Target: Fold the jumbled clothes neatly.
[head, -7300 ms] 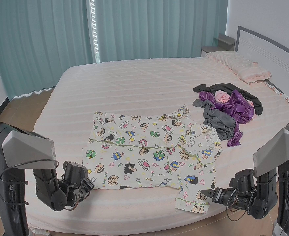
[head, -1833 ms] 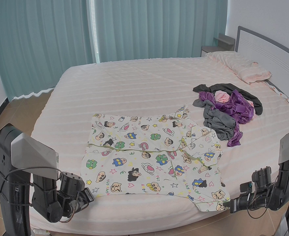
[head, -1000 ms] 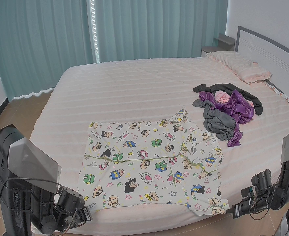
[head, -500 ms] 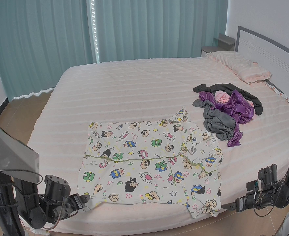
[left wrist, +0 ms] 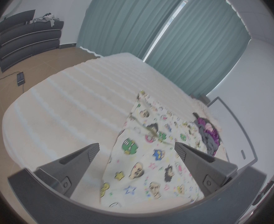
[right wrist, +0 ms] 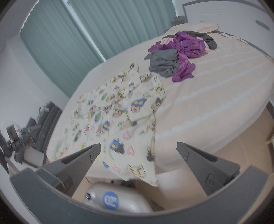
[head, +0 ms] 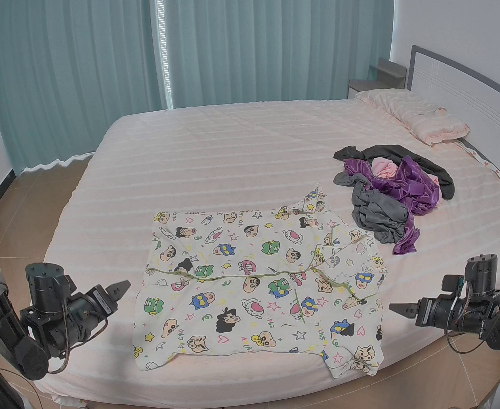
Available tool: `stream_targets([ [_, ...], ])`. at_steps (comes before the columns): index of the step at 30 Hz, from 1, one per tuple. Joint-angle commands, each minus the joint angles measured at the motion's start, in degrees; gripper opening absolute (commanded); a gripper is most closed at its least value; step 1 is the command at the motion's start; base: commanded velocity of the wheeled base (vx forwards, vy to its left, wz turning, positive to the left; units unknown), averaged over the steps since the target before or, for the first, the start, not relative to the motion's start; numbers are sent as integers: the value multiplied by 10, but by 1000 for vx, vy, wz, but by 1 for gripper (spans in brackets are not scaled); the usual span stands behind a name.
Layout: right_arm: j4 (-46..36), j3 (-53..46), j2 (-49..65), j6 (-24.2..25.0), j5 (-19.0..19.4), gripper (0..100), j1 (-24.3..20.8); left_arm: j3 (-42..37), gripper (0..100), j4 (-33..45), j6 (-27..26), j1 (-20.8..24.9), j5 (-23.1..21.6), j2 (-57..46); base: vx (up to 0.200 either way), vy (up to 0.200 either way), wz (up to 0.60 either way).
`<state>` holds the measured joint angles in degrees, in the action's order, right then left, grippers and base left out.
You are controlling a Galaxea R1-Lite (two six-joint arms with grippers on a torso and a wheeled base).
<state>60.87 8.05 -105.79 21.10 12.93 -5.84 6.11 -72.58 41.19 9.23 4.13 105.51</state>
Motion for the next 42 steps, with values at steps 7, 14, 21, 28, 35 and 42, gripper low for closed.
stream_targets([
  [7, 36, 83, 1, 177, -3, 100, -59, 111, 100, 1, 72, 16, -2, 13, 171, 0, 0],
  [14, 71, 123, -50, 276, -11, 100, -73, 111, 100, 0, 77, 19, -2, 52, 200, 0, 0],
  [21, 77, 199, -105, 316, -66, 100, -86, 106, 100, 1, 75, 34, -1, 69, 200, 0, 0],
  [28, 69, 285, -166, 330, -75, 100, -101, 102, 100, -3, 79, 38, 2, 76, 29, 0, 0],
  [35, 36, 357, -214, 330, -75, 100, -103, 90, 100, -3, 158, 38, -1, 62, 0, 0, 0],
  [42, 5, 430, -254, 330, -75, 100, -109, 65, 100, -5, 159, 38, 2, 68, 86, 0, 0],
])
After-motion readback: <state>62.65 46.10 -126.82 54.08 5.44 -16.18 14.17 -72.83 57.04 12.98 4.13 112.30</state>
